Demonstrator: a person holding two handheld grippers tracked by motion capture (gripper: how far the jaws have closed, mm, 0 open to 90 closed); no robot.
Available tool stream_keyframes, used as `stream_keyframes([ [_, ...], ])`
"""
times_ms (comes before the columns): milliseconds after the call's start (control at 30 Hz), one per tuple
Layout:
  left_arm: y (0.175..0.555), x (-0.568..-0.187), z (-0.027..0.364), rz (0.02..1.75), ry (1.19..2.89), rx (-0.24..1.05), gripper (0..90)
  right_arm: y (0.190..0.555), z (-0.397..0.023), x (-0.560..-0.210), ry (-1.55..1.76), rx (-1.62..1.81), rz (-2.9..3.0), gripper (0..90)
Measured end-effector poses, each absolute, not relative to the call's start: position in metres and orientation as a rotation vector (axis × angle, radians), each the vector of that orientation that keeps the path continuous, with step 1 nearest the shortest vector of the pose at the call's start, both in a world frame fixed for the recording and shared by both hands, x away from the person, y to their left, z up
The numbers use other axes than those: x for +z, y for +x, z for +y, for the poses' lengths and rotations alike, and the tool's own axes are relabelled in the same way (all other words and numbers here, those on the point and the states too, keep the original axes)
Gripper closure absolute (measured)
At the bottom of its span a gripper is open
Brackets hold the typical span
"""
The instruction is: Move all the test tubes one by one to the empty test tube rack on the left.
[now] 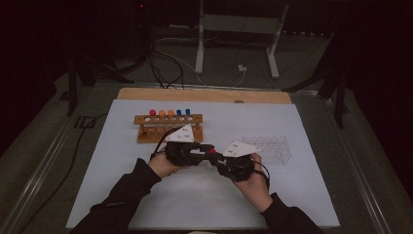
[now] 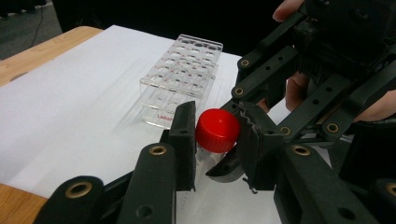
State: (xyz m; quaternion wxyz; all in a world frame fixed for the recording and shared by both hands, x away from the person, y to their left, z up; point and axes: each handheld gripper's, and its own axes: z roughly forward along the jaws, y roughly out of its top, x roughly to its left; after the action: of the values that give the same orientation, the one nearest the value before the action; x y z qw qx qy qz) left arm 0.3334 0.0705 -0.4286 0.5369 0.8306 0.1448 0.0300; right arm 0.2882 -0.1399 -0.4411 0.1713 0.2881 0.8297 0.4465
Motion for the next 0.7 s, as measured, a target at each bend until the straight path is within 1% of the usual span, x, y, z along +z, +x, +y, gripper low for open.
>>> stream_keyframes([
  [233,0.334,-0.426,0.073,0.351,1.974,0.09,71.1,0.288,-0.141,-0.441,0.819,1.283,2.343,73.1],
  [367,0.336,-0.421,0.08,0.371,1.964,0.126,71.2,0.289,-0.143,-0.441,0.827,1.312,2.333,62.8],
  [433,0.337,-0.418,0.085,0.382,1.959,0.141,71.2,0.29,-0.144,-0.441,0.83,1.336,2.324,55.8],
  [500,0.337,-0.415,0.09,0.393,1.957,0.161,71.2,0.291,-0.145,-0.44,0.815,1.353,2.33,52.7],
  [567,0.338,-0.413,0.096,0.409,1.953,0.177,71.2,0.291,-0.145,-0.439,0.814,1.374,2.338,46.5],
  [633,0.34,-0.41,0.104,0.423,1.946,0.195,71.2,0.291,-0.144,-0.439,0.833,1.363,2.33,36.0],
  [700,0.341,-0.408,0.112,0.443,1.941,0.22,71.2,0.29,-0.143,-0.44,0.842,1.359,2.325,30.6],
])
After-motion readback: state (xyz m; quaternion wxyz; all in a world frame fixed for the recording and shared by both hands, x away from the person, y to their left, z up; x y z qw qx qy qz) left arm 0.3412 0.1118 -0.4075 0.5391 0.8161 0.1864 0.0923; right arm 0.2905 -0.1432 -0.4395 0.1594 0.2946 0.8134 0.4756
